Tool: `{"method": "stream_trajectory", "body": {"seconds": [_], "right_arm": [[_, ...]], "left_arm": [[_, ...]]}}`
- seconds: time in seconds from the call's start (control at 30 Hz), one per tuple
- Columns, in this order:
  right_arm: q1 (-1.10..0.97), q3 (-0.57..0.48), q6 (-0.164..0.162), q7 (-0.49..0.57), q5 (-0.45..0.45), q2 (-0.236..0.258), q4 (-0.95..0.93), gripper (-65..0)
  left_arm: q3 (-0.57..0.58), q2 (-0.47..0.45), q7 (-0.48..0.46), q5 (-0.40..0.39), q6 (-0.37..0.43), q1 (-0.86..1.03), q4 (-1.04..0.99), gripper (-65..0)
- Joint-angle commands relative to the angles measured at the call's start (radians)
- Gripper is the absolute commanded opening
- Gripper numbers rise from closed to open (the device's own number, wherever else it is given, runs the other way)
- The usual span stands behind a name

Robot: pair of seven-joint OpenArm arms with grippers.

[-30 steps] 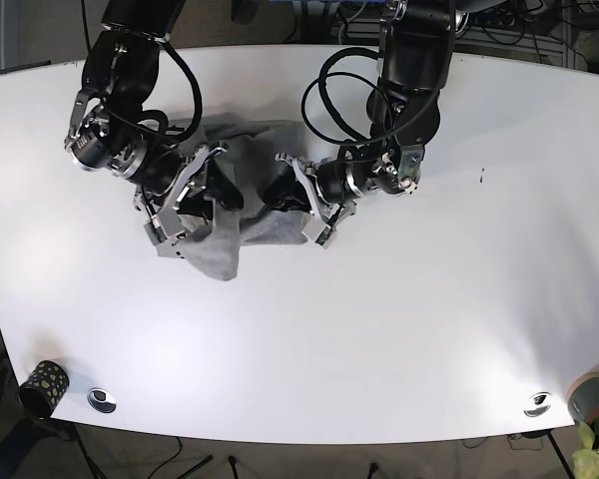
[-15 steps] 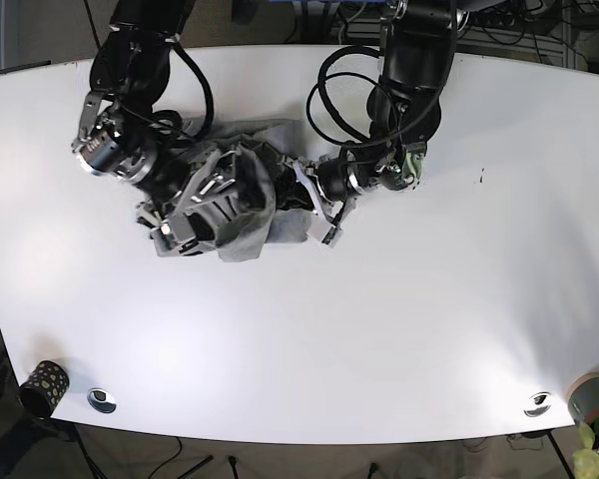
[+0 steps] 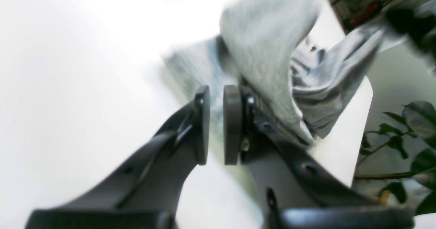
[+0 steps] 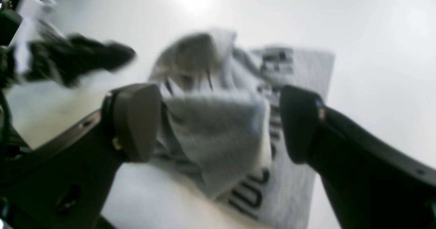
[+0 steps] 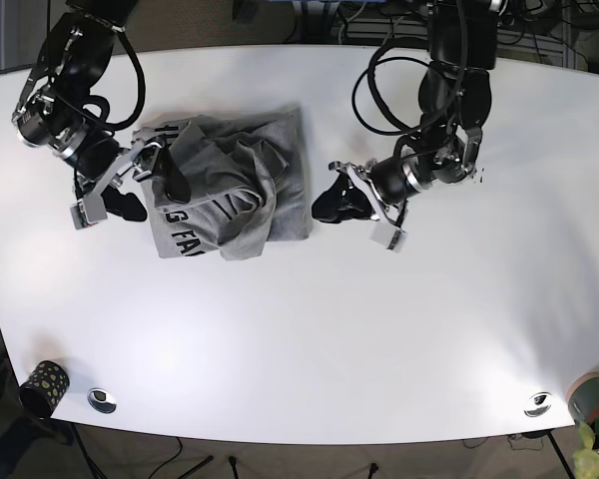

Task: Fold the T-shirt properly
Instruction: 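Release the folded bundle and raise both grippers apart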

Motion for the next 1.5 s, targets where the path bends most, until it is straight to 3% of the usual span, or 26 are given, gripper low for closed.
{"method": "stream_trajectory", "body": {"seconds": [0.0, 0.2, 0.37, 0.63, 0.8, 0.97, 1.13, 1.47], "right_arm": [[0.006, 0.004, 0.006, 0.021, 0.018, 0.017, -0.028, -13.5], [0.002, -0.036, 0.006, 0.019, 0.026, 0.01, -0.12, -13.5], [-0.026, -0.177, 0.006, 0.027, 0.048, 0.003, -0.074, -14.0], [-0.032, -0.361, 0.006, 0.025, 0.044, -0.086, -0.057, -14.1], [-0.032, -0.501, 0.006, 0.027, -0.017, -0.091, -0.05, -14.1], [-0.031, -0.429, 0.006, 0.044, -0.031, -0.077, 0.001, -14.1], [0.018, -0.318, 0.006, 0.047, -0.031, -0.025, 0.024, -14.1], [0.175, -0.274, 0.006, 0.088, -0.034, 0.044, -0.183, -14.1]], "left_arm": [[-0.002, -0.06, -0.018, -0.053, -0.01, -0.002, 0.042, -58.7], [-0.004, -0.177, -0.018, -0.14, -0.01, 0.011, 0.048, -58.7], [-0.004, -0.23, -0.019, -0.18, -0.01, 0.033, 0.048, -58.7], [-0.005, -0.258, -0.022, -0.195, -0.01, 0.054, 0.056, -58.7], [-0.005, -0.286, -0.022, -0.194, -0.009, 0.054, 0.06, -58.9], [-0.005, -0.295, -0.022, -0.192, -0.006, 0.053, 0.06, -58.9], [0.0, -0.319, -0.022, -0.192, -0.004, 0.053, 0.06, -58.9], [0.009, -0.318, -0.022, -0.191, -0.004, 0.057, 0.122, -58.9]]}}
